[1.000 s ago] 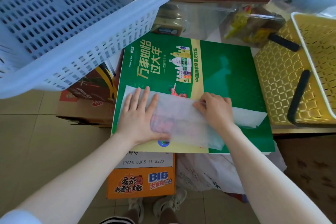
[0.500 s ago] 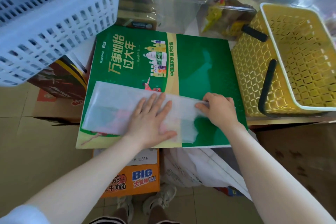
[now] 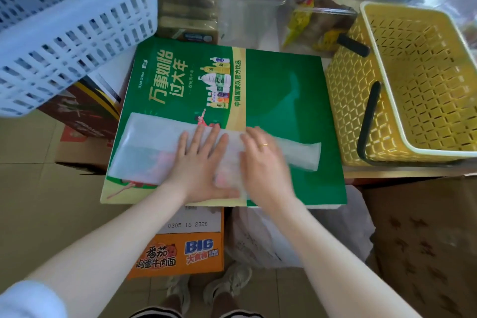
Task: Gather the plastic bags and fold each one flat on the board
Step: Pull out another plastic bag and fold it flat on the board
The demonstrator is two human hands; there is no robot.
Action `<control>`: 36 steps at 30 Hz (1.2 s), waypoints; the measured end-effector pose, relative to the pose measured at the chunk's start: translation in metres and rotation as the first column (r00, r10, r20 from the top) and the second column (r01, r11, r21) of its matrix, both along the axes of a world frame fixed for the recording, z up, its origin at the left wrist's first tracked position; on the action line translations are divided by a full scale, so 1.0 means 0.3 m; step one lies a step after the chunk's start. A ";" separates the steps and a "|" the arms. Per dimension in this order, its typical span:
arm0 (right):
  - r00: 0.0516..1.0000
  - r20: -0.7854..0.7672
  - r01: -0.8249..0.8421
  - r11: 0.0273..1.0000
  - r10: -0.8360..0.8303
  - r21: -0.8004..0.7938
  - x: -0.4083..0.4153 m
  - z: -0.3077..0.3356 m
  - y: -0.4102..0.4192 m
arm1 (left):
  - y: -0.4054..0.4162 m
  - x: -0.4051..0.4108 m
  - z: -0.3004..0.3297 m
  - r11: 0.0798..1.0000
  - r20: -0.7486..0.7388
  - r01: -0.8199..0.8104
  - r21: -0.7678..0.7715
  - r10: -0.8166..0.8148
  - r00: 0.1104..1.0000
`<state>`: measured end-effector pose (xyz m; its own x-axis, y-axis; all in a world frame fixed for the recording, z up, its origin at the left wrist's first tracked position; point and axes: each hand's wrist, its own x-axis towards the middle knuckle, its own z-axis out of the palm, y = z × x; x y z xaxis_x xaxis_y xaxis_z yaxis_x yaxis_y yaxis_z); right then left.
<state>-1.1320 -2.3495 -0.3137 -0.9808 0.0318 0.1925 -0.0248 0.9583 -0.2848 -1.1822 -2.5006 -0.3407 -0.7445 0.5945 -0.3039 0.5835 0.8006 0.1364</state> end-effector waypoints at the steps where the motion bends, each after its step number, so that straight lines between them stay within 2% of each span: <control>1: 0.997 0.067 -0.036 0.999 0.035 0.014 0.009 -0.022 -0.057 | -0.014 -0.007 0.007 0.998 0.030 0.011 0.069 -0.013 0.999; 3: 0.980 0.197 0.009 0.997 -0.023 0.075 0.022 -0.053 -0.122 | -0.064 -0.025 0.024 0.967 0.052 -0.006 0.255 -0.007 0.999; 5: 0.960 0.243 0.109 0.984 -0.141 0.139 0.018 -0.065 -0.154 | -0.139 -0.039 0.027 0.947 -0.043 -0.039 0.320 0.056 0.998; 8: 0.971 0.198 0.110 0.985 -0.135 0.132 -0.020 -0.058 -0.228 | -0.239 -0.052 0.011 0.976 -0.159 -0.081 0.201 0.114 0.981; 11: 0.960 0.279 -0.037 0.997 0.017 0.067 -0.057 -0.064 -0.313 | -0.282 -0.056 -0.014 0.992 -0.180 -0.079 0.103 0.097 0.979; 13: 0.936 0.348 -0.063 0.998 0.051 0.024 -0.065 -0.098 -0.324 | -0.295 -0.055 -0.026 0.993 -0.200 -0.094 0.071 0.106 0.974; 18: 0.932 0.347 0.069 0.992 -0.101 0.104 -0.035 -0.127 -0.223 | -0.315 -0.060 -0.023 0.976 -0.183 -0.207 0.067 0.216 0.959; 25: 0.849 0.380 0.322 0.930 -0.367 0.178 0.059 -0.108 0.020 | -0.299 -0.054 -0.019 0.969 -0.166 -0.247 0.035 0.249 0.954; 32: 0.766 0.461 0.375 0.894 -0.448 0.246 0.099 -0.056 0.100 | -0.297 -0.052 -0.009 0.968 -0.147 -0.247 0.047 0.251 0.957; 34: 0.790 0.395 0.411 0.883 -0.468 0.225 0.079 -0.030 0.091 | -0.287 -0.048 0.000 0.969 -0.161 -0.238 0.065 0.246 0.956; 36: 0.863 0.251 0.384 0.893 -0.437 0.236 0.056 -0.013 0.094 | -0.251 -0.029 0.015 0.978 -0.165 -0.161 0.134 0.182 0.969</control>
<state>-1.1152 -2.3212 -0.3176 -0.8976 0.4369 -0.0582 0.4397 0.8969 -0.0479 -1.1909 -2.5759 -0.3361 -0.8737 0.4773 -0.0941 0.4624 0.8749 0.1442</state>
